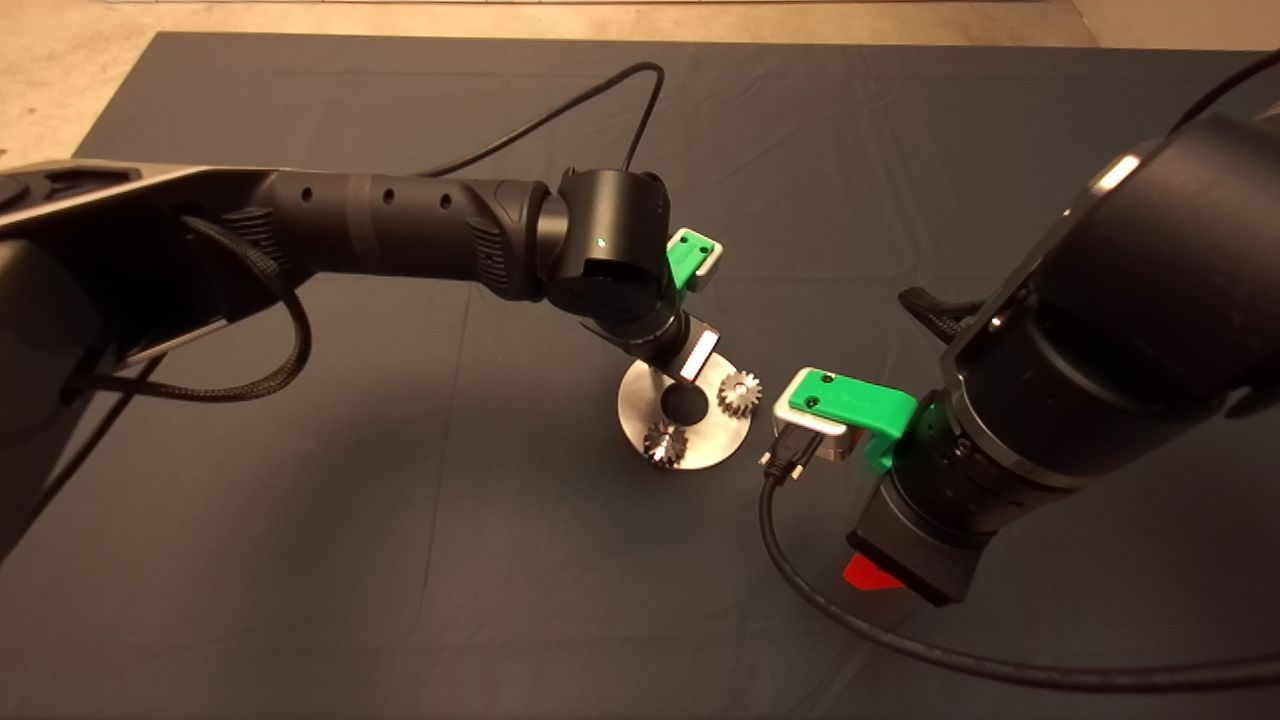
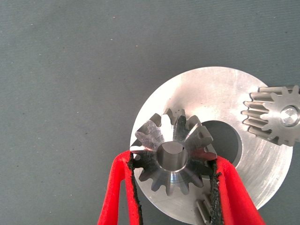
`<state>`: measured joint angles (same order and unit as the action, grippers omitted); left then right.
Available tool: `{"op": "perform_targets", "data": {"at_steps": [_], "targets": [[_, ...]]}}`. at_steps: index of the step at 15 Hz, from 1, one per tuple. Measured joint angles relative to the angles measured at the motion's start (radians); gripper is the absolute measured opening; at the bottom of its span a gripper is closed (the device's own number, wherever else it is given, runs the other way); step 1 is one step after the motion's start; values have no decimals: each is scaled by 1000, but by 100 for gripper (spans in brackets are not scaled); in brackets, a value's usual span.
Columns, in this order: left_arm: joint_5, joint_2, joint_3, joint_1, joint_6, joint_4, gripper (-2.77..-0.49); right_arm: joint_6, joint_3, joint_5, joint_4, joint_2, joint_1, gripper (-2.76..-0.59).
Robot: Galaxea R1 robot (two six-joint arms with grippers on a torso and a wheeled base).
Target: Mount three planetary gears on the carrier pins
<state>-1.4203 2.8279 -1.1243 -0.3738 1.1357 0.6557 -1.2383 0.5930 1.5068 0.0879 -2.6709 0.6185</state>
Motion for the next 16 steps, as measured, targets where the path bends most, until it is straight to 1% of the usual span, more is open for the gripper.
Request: {"op": "perform_targets", "data": {"at_steps": [4, 6, 8, 14, 16], "targets": [[0, -1, 0, 0, 0, 3, -271, 0, 0, 0, 0, 0, 0, -176], [-1, -7, 0, 0, 0, 16, -271, 0, 0, 0, 0, 0, 0, -176], [-1, -9, 0, 0, -5, 22, -271, 0, 0, -1, 0, 0, 0, -176], [-1, -8, -1, 1, -7, 22, -271, 0, 0, 0, 0, 0, 0, -176], [0, -8, -1, 12, -7, 24, -271, 0, 0, 0, 0, 0, 0, -176]]}}
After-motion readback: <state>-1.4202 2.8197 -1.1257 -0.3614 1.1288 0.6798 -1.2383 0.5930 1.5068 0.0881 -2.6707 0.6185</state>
